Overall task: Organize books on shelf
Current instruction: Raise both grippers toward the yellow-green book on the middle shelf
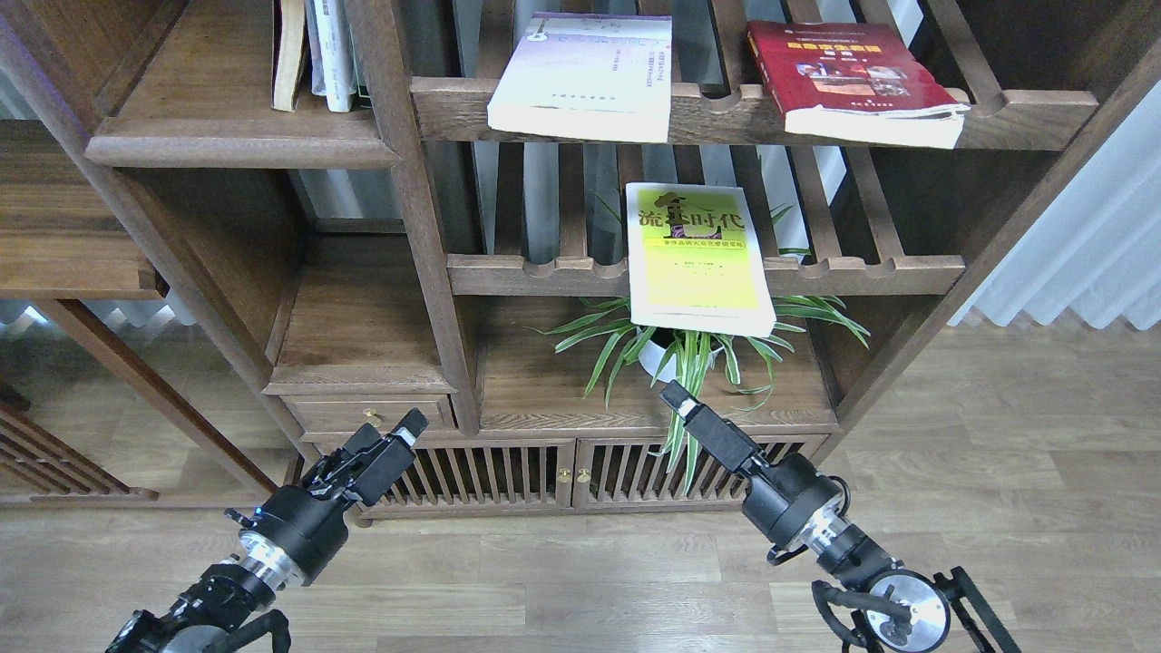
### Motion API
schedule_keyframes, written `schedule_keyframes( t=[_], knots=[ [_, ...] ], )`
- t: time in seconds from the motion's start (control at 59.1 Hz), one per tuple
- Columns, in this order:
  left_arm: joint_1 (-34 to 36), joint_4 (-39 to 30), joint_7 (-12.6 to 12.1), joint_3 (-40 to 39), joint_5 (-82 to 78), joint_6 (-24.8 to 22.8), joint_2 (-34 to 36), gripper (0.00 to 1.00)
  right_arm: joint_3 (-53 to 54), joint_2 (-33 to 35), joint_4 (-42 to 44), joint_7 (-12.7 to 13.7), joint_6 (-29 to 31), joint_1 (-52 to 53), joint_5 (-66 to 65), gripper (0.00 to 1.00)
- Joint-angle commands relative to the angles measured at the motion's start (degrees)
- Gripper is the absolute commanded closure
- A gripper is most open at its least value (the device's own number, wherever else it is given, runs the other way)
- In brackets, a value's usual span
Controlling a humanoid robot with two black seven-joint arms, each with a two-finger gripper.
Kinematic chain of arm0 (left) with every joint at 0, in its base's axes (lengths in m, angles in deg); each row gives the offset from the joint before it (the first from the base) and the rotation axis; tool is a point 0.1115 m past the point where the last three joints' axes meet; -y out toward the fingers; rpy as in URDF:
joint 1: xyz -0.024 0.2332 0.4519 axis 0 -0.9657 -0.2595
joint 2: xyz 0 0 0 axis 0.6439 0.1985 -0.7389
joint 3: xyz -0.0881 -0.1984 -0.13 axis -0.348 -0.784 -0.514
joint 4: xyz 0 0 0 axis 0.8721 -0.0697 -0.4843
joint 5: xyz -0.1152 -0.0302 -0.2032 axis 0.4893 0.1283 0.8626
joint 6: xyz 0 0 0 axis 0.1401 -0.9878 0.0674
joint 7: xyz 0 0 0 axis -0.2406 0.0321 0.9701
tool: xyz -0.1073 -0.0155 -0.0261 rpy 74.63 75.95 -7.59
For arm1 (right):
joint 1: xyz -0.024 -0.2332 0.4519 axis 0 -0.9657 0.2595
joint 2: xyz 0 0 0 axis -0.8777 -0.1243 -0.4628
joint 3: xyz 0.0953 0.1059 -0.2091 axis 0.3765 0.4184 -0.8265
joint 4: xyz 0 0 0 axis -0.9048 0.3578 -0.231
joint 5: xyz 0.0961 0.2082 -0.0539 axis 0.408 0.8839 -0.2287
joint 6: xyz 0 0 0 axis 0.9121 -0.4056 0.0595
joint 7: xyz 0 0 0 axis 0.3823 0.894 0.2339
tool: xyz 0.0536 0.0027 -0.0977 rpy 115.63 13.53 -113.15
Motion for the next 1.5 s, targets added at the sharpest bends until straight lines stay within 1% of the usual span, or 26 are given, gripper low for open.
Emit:
schedule_keyframes(
  t=[0.0, 0.034, 0.118, 0.169, 0.372, 0.541, 0.609, 0.727, 0.896, 1.031, 1.082, 1.217, 1.488],
  knots=[
    [0.13, 0.21, -0.29, -0.28, 0.26, 0.02, 0.0, 0.0, -0.29, 0.0, 0.0, 0.0, 0.35, -0.11, 0.13, 0.01],
    [0.13, 0.3, -0.73, -0.37, 0.52, 0.19, 0.0, 0.0, -0.37, 0.0, 0.0, 0.0, 0.7, -0.11, 0.13, 0.01],
    [0.13, 0.22, -3.71, -0.37, 0.7, -0.42, 0.0, 0.0, -0.46, 0.0, 0.0, 0.09, 2.01, -0.11, 0.22, 0.01],
    [0.22, 0.3, -4.59, -0.37, 0.7, -0.33, 0.0, 0.0, -0.55, 0.0, 0.0, 0.09, 2.81, -0.03, 0.22, 0.01],
    [0.48, 0.22, -4.68, -0.29, 0.79, -0.33, 0.0, 0.0, -0.55, 0.0, 0.79, 0.09, 3.25, 0.68, 0.31, 0.01],
    [1.63, -0.05, -4.68, 0.15, 0.79, -1.3, 0.0, 0.0, -0.64, 0.0, 1.06, -0.26, 3.43, 0.77, 0.31, 0.01],
    [1.98, 0.04, -5.03, 0.94, 0.79, -1.21, 0.0, 0.0, -1.6, 0.0, 1.06, -0.35, 3.6, 0.94, 0.4, 0.01],
    [1.36, 0.04, -4.95, 1.21, 0.79, -1.74, 0.0, 0.0, -3.45, 0.0, 1.23, -0.35, 3.69, 2.0, 0.93, 0.01],
    [1.28, 0.39, -5.3, 1.21, 0.7, -3.59, 0.0, 0.0, -6.44, 0.0, 1.5, -0.09, 3.95, 2.17, 3.74, 0.01],
    [1.98, 1.62, -5.12, 2.26, 0.79, -3.5, 0.0, 0.0, -7.58, 0.0, 3.08, 0.09, 8.78, 3.49, 7.69, 0.01],
    [1.98, 1.71, -4.77, 3.05, 0.88, -3.5, 0.0, 0.0, -7.76, 0.0, 3.96, -0.26, 10.28, 4.11, 9.01, 0.01],
    [2.07, 1.62, -4.77, 3.4, 1.14, -3.59, 0.0, 0.0, -7.85, 0.0, 5.45, -0.35, 10.33, 4.46, 12.96, 0.01],
    [2.07, 1.36, -5.04, 3.32, 1.23, -3.32, 0.0, 0.0, -8.02, 0.0, 5.63, -0.26, 9.84, 4.28, 14.55, 0.01]
  ],
)
